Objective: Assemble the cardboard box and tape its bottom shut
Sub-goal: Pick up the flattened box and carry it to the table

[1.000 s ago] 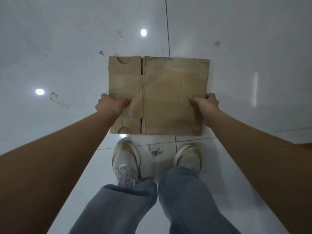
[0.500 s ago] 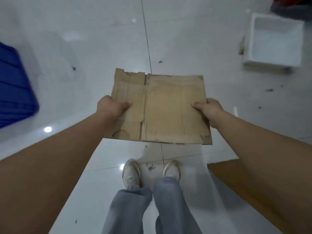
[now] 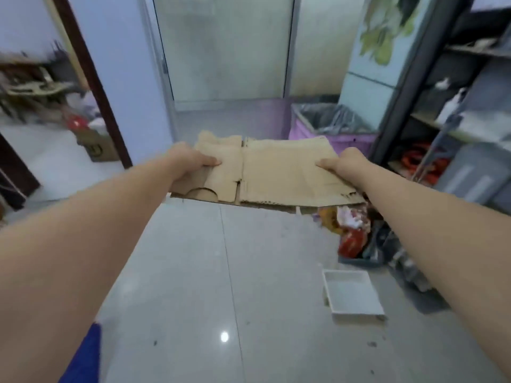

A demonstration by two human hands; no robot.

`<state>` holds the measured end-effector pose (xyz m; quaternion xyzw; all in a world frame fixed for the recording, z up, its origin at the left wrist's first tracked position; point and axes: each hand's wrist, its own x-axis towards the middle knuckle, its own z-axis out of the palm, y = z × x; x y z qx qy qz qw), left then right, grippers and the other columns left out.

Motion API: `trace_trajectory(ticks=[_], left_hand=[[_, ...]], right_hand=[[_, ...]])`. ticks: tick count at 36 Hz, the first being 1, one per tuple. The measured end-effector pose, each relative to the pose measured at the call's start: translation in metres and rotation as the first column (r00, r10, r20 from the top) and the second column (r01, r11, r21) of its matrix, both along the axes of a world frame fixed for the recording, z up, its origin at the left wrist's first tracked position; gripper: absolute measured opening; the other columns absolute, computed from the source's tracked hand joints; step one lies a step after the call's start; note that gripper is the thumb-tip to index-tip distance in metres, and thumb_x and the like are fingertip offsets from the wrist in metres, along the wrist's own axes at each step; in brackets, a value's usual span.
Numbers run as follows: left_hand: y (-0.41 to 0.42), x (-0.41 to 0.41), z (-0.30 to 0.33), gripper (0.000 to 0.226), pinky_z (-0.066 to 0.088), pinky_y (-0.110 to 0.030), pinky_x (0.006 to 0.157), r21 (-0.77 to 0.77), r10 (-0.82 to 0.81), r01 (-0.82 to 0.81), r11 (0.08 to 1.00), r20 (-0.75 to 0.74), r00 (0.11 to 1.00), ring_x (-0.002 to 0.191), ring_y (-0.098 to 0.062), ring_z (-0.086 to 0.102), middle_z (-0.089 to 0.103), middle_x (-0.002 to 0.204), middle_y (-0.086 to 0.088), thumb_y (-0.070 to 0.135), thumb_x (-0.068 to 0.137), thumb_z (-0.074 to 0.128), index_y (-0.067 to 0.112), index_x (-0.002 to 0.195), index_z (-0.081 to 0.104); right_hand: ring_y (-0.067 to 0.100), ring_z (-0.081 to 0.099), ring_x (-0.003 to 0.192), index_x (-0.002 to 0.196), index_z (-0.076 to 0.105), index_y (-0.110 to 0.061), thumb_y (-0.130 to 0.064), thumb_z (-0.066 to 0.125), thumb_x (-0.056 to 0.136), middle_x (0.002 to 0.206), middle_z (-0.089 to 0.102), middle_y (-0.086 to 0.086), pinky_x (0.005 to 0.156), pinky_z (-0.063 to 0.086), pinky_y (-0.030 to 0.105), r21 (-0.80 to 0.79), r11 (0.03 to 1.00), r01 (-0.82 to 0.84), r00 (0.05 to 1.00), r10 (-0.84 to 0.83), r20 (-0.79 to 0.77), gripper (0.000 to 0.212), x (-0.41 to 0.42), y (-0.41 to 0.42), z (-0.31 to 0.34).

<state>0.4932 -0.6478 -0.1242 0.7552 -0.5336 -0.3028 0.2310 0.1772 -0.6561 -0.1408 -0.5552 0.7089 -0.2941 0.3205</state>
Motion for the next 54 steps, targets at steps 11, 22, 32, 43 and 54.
trace_trajectory(ticks=[11, 22, 32, 43, 54], left_hand=[[0.070, -0.034, 0.346, 0.083, 0.044, -0.044, 0.098, -0.292, -0.116, 0.164, 0.942, 0.172, 0.978, 0.107, -0.035, 0.056, 0.058, 0.119, -0.013, 0.064, 0.067, 0.071, 0.006, 0.122, 0.053], [0.103, -0.067, 0.419, 0.085, 0.040, -0.037, 0.089, -0.396, -0.161, 0.276, 0.876, 0.300, 0.940, 0.106, -0.033, 0.052, 0.054, 0.124, -0.015, 0.068, 0.076, 0.057, 0.003, 0.130, 0.048], [0.099, -0.103, 0.401, 0.088, 0.040, -0.038, 0.085, -0.389, -0.428, 0.488, 0.781, 0.236, 0.873, 0.095, -0.027, 0.051, 0.051, 0.121, -0.015, 0.066, 0.074, 0.061, 0.004, 0.133, 0.043], [0.146, -0.199, 0.363, 0.092, 0.041, -0.037, 0.094, -0.392, -0.737, 0.748, 0.535, 0.216, 0.641, 0.116, -0.034, 0.051, 0.049, 0.135, -0.019, 0.066, 0.071, 0.065, 0.000, 0.132, 0.046], [0.337, -0.320, 0.381, 0.093, 0.037, -0.037, 0.096, -0.379, -0.903, 0.908, 0.178, 0.304, 0.304, 0.122, -0.032, 0.047, 0.045, 0.141, -0.014, 0.071, 0.074, 0.057, 0.003, 0.136, 0.043]], right_hand=[[0.032, 0.050, 0.113, 0.137, 0.036, -0.003, -0.055, 0.069, 0.075, 0.138, 0.046, 0.016, 0.083, 0.038, 0.034, -0.379, 0.925, 0.021, 0.970, -0.110, -0.215, 0.087, -0.045, 0.085, 0.343], [0.031, 0.044, 0.126, 0.144, 0.030, -0.006, -0.053, 0.069, 0.076, 0.145, 0.039, 0.014, 0.094, 0.038, 0.037, -0.441, 0.884, 0.158, 0.909, -0.304, -0.285, 0.091, -0.072, 0.162, 0.440], [0.030, 0.050, 0.106, 0.137, 0.039, -0.003, -0.053, 0.070, 0.076, 0.136, 0.047, 0.016, 0.081, 0.038, 0.034, -0.397, 0.819, 0.415, 0.807, -0.533, -0.255, 0.084, -0.083, 0.242, 0.422], [0.024, 0.054, 0.088, 0.116, 0.058, 0.002, -0.047, 0.071, 0.078, 0.106, 0.061, 0.013, 0.078, 0.040, 0.030, -0.388, 0.621, 0.680, 0.568, -0.782, -0.257, 0.063, -0.103, 0.390, 0.391], [0.022, 0.055, 0.087, 0.118, 0.058, 0.001, -0.044, 0.068, 0.081, 0.104, 0.062, 0.011, 0.078, 0.042, 0.030, -0.388, 0.312, 0.867, 0.240, -0.945, -0.224, 0.059, -0.129, 0.649, 0.388]])
